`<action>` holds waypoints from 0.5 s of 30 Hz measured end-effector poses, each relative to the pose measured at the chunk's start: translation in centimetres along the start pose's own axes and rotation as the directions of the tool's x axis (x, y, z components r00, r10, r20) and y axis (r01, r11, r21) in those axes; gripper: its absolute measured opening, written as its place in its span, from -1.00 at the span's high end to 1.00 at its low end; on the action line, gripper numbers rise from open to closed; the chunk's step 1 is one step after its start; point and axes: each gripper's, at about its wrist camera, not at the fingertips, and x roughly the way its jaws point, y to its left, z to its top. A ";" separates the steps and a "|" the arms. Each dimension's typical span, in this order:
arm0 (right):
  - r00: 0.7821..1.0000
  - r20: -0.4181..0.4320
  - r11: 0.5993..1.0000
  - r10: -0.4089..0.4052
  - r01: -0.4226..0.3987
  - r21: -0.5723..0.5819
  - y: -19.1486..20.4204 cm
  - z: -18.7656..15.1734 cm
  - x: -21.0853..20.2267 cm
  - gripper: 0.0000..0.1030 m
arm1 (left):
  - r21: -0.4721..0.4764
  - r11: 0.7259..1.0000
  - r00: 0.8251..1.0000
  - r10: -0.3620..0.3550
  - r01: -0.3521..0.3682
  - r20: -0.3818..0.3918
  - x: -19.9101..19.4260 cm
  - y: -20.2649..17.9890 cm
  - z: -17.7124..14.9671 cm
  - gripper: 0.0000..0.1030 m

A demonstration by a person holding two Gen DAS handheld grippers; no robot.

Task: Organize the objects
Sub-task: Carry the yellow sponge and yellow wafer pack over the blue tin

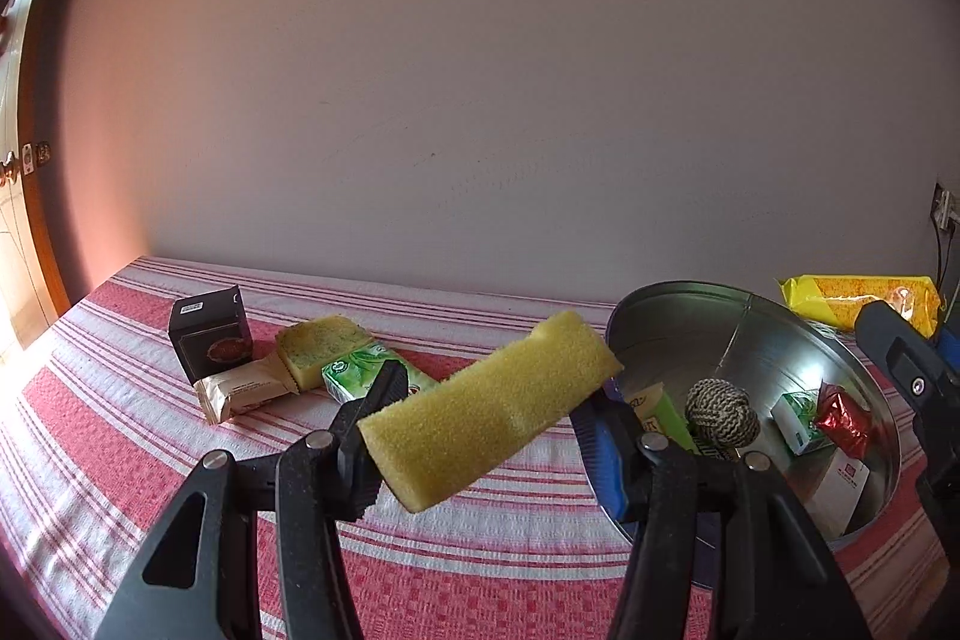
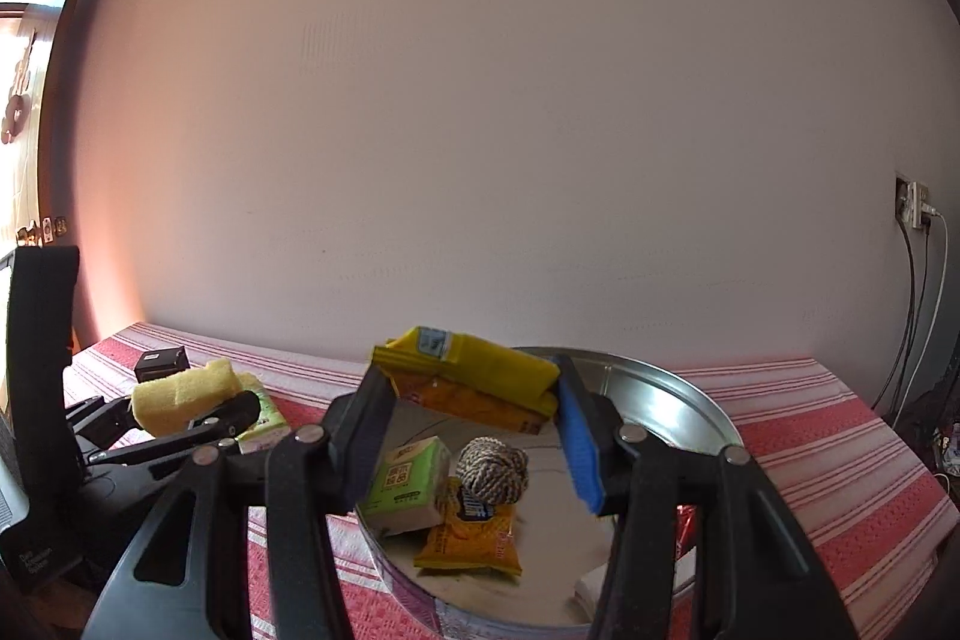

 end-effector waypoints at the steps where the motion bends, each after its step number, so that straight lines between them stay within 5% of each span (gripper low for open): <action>1: 1.000 -0.001 1.000 -0.008 0.008 0.002 -0.3 -0.1 0.1 -0.02 | 0.007 1.000 1.000 -0.006 0.006 0.003 0.1 -0.4 0.1 -0.11; 15: 0.995 -0.014 0.994 -0.097 0.098 0.042 -7.5 0.4 -0.2 -0.02 | 0.076 0.994 0.997 -0.080 0.079 0.009 1.3 -6.7 0.4 -0.11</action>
